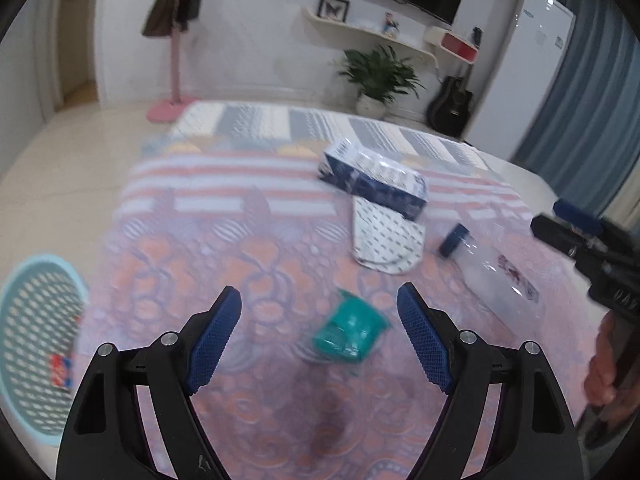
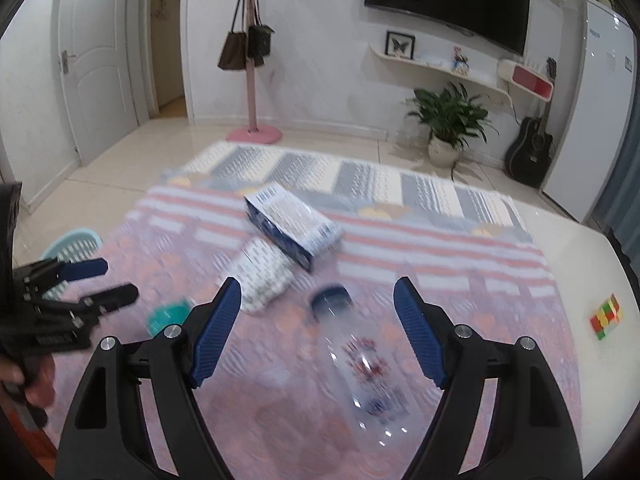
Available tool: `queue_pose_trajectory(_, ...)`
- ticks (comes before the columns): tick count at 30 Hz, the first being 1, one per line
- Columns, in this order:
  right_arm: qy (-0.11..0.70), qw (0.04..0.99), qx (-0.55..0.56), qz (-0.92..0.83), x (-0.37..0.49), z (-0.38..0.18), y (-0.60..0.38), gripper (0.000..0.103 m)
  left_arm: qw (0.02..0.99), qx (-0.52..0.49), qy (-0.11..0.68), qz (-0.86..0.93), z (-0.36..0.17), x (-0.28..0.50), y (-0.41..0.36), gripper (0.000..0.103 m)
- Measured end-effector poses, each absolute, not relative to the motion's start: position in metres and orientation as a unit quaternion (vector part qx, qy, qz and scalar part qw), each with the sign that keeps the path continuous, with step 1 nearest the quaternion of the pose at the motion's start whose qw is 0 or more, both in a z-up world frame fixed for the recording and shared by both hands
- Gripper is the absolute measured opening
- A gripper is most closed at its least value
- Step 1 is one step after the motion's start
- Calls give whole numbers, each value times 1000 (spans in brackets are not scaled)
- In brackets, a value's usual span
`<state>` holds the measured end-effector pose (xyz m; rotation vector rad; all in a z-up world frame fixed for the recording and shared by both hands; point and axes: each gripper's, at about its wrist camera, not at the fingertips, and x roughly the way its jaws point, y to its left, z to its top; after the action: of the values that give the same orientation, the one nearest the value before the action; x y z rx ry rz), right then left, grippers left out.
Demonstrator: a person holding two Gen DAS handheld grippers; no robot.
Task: Collect trash
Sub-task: 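Grasp the clear plastic milk bottle with the right gripper while the left grasps the teal cup, then carry the bottle and teal cup over the blue basket and open both grippers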
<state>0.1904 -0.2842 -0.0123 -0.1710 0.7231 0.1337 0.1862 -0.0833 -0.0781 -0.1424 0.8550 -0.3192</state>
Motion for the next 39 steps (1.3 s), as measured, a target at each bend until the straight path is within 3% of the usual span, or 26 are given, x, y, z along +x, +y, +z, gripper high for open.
queue_pose_trajectory(14, 431, 899, -46, 62, 202, -80, -336, 77, 867, -10, 465, -179, -119, 193, -123, 76)
queue_pose_trajectory(20, 443, 891, -56, 75, 209, -93, -331, 77, 865, 5, 468, -181, -121, 193, -128, 66)
queue_pose_trajectory(24, 452, 887, -60, 77, 211, -98, -326, 76, 860, 14, 476, -186, -125, 194, -131, 48)
queue_pose_trajectory(26, 455, 885, -65, 72, 211, -100, -324, 72, 861, 20, 472, -186, -124, 193, -133, 46)
queue_pose_trajectory(30, 468, 878, -64, 74, 212, -103, -324, 54, 865, 18, 462, -194, -117, 190, -134, 44)
queue_pose_trajectory(39, 477, 875, -29, 70, 205, -104, -326, 52, 878, -3, 437, -194, -98, 185, -122, 44)
